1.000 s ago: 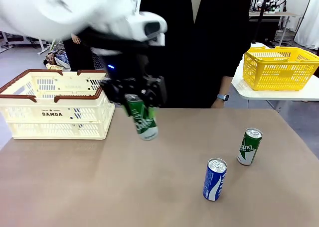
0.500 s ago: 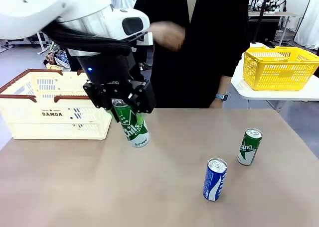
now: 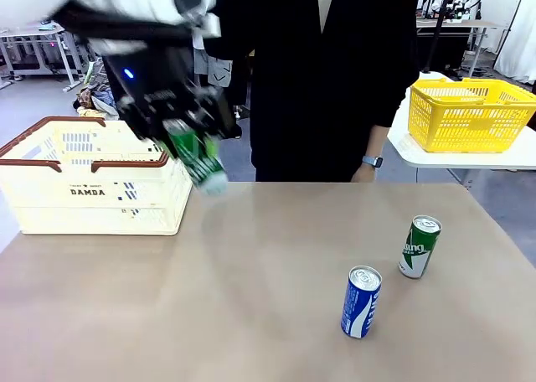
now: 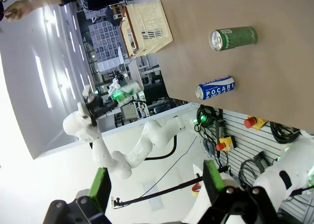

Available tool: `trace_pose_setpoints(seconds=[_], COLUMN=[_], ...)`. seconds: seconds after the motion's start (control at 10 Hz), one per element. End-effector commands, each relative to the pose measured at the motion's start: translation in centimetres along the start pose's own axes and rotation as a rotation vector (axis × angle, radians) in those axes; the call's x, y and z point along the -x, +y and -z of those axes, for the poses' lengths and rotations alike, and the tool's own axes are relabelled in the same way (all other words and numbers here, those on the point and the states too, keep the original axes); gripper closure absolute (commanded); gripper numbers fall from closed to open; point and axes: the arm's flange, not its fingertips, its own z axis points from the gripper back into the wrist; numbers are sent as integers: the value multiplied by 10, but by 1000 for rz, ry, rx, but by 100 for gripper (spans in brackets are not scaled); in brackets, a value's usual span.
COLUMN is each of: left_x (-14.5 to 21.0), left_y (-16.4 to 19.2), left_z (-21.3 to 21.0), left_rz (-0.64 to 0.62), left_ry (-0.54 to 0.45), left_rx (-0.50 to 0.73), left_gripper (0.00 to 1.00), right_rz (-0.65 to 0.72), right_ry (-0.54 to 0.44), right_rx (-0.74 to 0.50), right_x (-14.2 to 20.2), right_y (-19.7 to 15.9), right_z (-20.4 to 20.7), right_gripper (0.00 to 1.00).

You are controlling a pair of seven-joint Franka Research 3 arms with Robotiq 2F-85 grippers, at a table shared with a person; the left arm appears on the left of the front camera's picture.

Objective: Place the drinks into the Shopping basket.
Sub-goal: Pick up one drink and place it into the Shopping basket.

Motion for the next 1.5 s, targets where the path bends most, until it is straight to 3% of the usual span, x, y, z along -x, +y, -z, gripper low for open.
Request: trace_pose_setpoints(seconds=[0.0,0.1,0.2,0.3,0.4,0.5,0.6,0.7,0.8,1.1,1.2,1.4], left_x=[-62,-85,-106,-124,-134,-143,-149,-151,-144,-144,-148,-175], left_y=[79,122,162,201,223,242,253,258,267,267,267,296], left_z=[-36,-50,-56,-45,-28,-8,11,17,0,0,14,21], left_rz=[-180,-280,-410,-513,-553,-609,-619,-690,-592,-592,-617,-520], left_ry=[-19,-61,-155,-198,-230,-238,-183,-149,-211,-211,-188,-94], left_rx=[26,20,-74,-170,-173,-214,-214,-128,-187,-187,-180,-122], left_gripper=[100,100,100,100,100,100,100,100,100,100,100,100], right_rz=[8,8,8,8,8,8,8,8,8,8,8,8], right_ry=[4,4,4,4,4,4,4,4,4,4,4,4], right_rx=[-4,-4,-4,-4,-4,-4,-4,-4,-4,-4,-4,-4], right_x=[1,1,1,1,1,1,1,1,1,1,1,1], right_y=[4,4,4,4,4,4,4,4,4,4,4,4], right_z=[0,0,0,0,0,0,0,0,0,0,0,0], right_gripper=[0,0,0,0,0,0,0,0,0,0,0,0])
